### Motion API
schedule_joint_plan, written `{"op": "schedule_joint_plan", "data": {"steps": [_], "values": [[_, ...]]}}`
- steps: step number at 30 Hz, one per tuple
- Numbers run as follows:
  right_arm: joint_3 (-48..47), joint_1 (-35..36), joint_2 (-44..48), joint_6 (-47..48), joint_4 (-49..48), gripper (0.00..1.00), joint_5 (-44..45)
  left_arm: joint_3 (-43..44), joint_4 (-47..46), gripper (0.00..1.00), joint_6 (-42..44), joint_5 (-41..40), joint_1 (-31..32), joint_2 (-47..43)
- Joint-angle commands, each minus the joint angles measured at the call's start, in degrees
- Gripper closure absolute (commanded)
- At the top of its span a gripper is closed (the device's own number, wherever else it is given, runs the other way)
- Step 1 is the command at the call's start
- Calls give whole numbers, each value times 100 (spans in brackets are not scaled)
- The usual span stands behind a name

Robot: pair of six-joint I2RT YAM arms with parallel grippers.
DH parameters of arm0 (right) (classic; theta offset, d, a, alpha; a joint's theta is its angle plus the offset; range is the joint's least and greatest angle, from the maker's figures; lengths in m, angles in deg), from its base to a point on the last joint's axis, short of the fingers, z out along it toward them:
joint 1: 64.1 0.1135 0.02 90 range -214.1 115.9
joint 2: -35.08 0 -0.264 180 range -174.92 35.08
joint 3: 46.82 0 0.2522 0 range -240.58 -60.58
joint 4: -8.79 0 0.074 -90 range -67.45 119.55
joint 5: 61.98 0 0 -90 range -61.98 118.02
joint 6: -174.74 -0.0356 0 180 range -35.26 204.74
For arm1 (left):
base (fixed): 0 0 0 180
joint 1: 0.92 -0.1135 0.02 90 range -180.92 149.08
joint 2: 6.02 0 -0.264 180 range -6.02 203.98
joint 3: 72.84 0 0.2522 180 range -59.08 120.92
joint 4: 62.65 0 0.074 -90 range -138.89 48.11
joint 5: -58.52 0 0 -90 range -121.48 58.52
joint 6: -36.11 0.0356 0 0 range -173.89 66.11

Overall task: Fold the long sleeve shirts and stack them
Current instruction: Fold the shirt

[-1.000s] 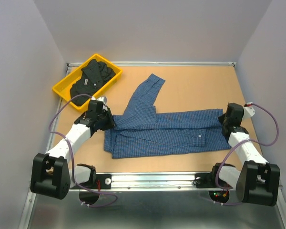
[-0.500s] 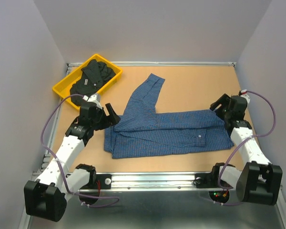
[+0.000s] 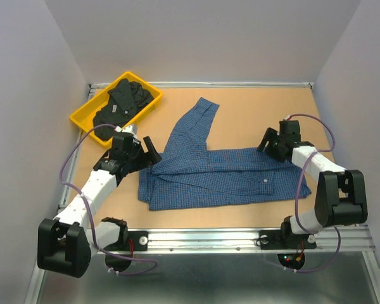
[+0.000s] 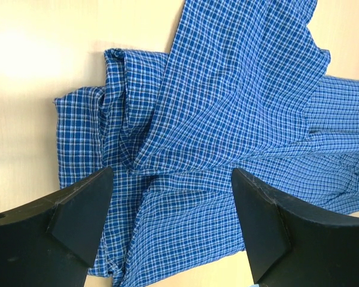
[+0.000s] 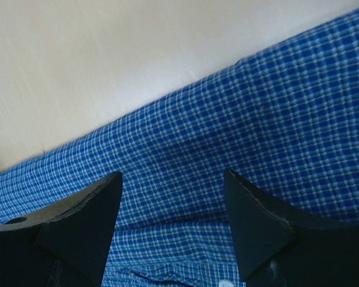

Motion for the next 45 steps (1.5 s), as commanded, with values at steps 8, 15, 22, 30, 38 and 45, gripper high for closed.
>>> {"op": "schedule_joint_plan", "data": {"steps": [8,15,22,30,38,45], "values": [[541,155,679,169,783,27,410,213,-35,9,109,-178,-7,79],[981,147,1313,-103,1047,27,128,160,-79,9,21,-125,2,176],[454,155,1638,81,1047,27,-557,511,-175,9,91,-117,19,536],[251,261,2042,345,749,22,-1242,2204,-597,9,337,-2,248,2187],[480,270,2323,266,722,6,-1331,4500,-457,6,829,-493,520,4699],[524,305,2587,266,713,6,-1594,6274,-220,14,1093,-987,696,6125]]}}
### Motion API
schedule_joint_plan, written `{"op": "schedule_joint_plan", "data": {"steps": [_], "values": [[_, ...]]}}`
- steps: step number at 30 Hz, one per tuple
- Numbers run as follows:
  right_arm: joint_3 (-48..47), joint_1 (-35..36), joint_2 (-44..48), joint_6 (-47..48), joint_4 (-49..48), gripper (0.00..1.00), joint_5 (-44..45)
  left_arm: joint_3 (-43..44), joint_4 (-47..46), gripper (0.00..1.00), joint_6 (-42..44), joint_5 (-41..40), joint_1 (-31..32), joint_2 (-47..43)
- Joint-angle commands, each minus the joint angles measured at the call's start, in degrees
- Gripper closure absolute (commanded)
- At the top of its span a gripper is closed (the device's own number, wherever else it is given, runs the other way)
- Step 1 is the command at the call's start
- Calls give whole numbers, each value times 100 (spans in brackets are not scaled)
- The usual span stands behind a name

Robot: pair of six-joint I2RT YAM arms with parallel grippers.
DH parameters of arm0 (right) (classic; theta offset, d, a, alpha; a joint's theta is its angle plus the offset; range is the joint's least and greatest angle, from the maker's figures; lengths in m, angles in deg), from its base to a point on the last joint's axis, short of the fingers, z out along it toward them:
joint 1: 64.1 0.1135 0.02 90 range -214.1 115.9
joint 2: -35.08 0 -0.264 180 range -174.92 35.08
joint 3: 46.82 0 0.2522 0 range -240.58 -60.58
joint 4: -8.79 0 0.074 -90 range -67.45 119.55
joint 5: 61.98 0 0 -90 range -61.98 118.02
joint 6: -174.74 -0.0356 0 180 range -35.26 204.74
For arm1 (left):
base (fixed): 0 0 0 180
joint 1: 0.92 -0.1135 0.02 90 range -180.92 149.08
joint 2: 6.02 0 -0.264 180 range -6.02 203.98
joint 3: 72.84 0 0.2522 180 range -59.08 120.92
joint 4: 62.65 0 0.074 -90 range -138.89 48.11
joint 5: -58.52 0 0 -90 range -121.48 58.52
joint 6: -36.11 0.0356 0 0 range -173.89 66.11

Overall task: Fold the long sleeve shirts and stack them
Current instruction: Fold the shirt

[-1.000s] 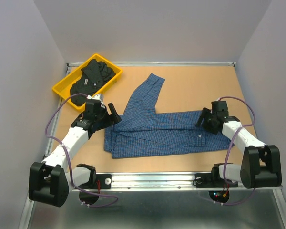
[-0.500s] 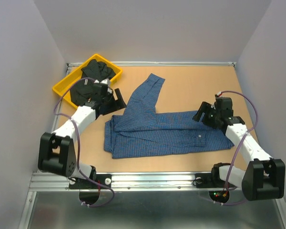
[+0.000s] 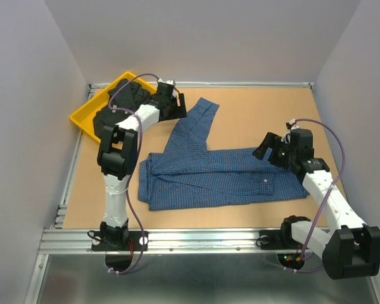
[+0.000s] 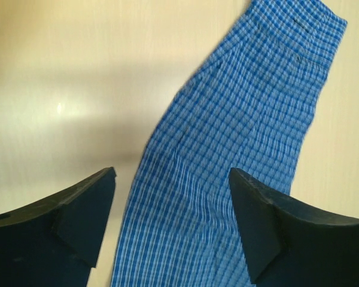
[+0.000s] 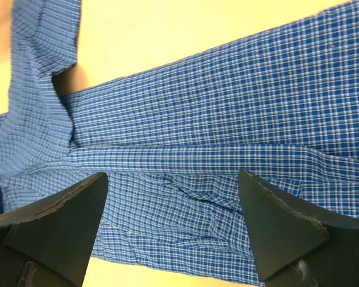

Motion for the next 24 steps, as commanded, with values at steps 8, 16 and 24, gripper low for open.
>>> {"op": "schedule_joint_plan", "data": {"steps": [8,16,24], "values": [[158,102,378,58,-259,6,-338,1265,283,25,247,-1014,306,1078],[193,172,554,6,-277,6,-400,1091,451,32,160,-1312,552,1326],[307,181,765,-21,-286,6,-391,528,372,70,28,-1515,851,1317]]}}
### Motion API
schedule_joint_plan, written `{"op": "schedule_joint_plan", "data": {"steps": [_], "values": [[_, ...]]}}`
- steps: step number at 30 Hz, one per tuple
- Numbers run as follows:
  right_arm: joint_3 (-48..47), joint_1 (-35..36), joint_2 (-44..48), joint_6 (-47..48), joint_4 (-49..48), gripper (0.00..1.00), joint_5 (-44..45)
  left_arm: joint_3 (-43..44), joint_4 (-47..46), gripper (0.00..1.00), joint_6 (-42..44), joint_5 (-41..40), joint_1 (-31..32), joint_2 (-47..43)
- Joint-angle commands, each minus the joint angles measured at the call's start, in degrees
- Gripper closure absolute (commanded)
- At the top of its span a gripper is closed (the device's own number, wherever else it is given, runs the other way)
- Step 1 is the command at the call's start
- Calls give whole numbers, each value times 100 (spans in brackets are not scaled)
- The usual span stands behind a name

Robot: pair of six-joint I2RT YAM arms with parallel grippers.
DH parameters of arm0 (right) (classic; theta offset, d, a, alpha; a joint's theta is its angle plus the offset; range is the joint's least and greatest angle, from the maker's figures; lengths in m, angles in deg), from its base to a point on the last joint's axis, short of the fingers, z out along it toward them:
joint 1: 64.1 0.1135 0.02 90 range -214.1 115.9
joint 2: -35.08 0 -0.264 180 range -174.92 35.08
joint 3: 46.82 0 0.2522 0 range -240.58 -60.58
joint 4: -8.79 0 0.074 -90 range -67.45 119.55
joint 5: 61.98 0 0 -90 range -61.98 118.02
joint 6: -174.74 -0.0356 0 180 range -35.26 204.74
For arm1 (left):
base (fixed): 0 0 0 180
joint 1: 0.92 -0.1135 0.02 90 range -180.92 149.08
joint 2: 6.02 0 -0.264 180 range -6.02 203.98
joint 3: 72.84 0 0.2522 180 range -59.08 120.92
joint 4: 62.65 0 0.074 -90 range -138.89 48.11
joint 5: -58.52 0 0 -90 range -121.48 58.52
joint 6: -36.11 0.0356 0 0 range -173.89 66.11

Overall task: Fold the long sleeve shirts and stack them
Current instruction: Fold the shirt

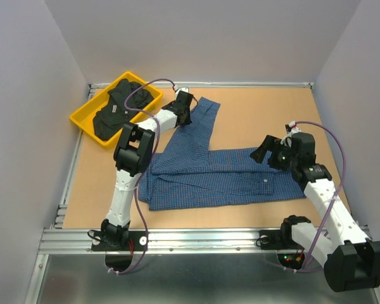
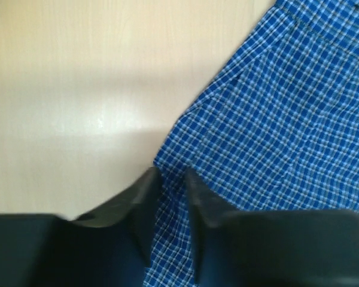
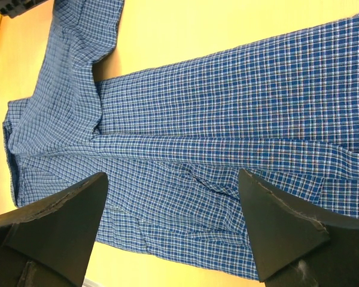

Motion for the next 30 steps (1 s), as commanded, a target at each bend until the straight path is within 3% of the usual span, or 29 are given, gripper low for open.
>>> {"op": "schedule_joint_plan", "data": {"steps": [1,3,16,24,30], "values": [[84,32,134,-16,-251,6,-76,-445,365,80,-132,-64,178,30],[49,32,160,-8,-251,6,-76,-498,330,100,-115,-151,187,-93],[-12,24,415,36,-277,7,-41,-1675,277,100,-272,-363,845,-2825],[67,41,591,54,-312,7,-32,-3580,120,100,-1167,164,2347,-4311],[119,32,617,54,-313,7,29,-4391,-382,99,-1696,534,3700,-5015]]}}
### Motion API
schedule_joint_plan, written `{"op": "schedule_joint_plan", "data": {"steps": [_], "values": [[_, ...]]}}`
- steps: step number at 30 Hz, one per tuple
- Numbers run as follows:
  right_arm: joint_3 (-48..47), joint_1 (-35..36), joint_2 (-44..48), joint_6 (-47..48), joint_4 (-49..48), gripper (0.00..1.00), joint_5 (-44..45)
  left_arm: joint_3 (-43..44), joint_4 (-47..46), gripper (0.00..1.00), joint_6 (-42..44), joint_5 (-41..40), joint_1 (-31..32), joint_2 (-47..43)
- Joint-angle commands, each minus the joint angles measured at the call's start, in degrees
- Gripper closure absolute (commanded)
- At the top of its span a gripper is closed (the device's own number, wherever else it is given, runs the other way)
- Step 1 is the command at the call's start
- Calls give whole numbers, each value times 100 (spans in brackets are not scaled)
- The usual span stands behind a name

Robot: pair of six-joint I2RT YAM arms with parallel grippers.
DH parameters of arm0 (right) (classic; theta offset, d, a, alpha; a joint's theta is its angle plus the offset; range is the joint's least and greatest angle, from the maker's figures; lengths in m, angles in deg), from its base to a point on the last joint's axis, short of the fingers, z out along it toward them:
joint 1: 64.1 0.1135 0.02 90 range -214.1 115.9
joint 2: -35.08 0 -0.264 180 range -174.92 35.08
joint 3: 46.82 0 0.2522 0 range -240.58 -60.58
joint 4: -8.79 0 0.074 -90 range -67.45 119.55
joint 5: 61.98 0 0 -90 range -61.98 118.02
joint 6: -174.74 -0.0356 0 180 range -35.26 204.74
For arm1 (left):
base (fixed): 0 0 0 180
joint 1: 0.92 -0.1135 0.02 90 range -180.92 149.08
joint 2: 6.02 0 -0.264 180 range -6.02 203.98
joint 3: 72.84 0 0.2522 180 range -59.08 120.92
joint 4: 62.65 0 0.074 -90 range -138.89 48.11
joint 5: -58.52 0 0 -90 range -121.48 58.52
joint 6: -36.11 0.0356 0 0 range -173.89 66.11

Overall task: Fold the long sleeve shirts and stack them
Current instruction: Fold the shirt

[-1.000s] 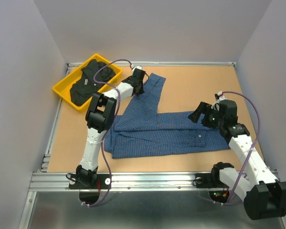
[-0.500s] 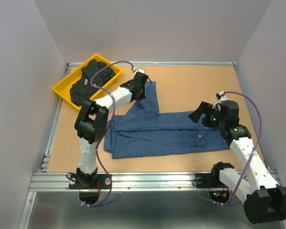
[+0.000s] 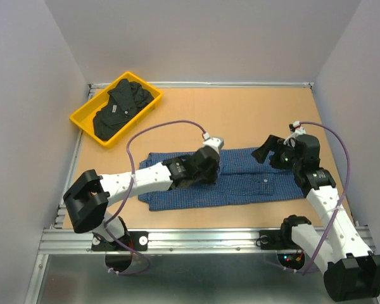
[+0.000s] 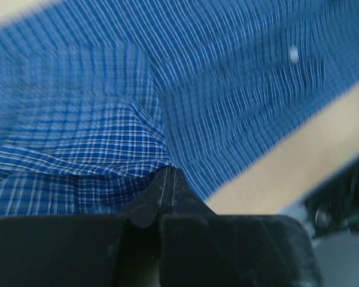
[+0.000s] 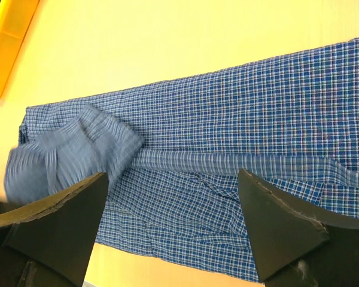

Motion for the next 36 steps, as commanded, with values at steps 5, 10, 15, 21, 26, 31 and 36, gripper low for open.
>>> {"op": "schedule_joint_plan", "data": {"steps": [5,10,15,21,26,31,36], "values": [[148,32,90,50,-315,7,73,-851,-273,85,-814,245,781,-590],[183,32,-93,67,-358,7,-14,-1238,-299,63,-694,289,948,-1021],[174,41,-401,67,-394,8,-120,-1160,-45,32,-280,123,1036,-1636],[78,41,-806,-38,-385,9,222,-914,333,22,-507,-501,449,-2304],[-150,41,-1210,-293,-403,10,1127,-992,519,27,-701,-608,-1264,-2209],[-317,32,-1710,-617,-525,11,1531,-1300,-95,30,-666,-432,-2083,-1708],[-370,32,-2001,-838,-727,11,1910,-1555,-580,33,-692,-133,-2716,-1013]]}}
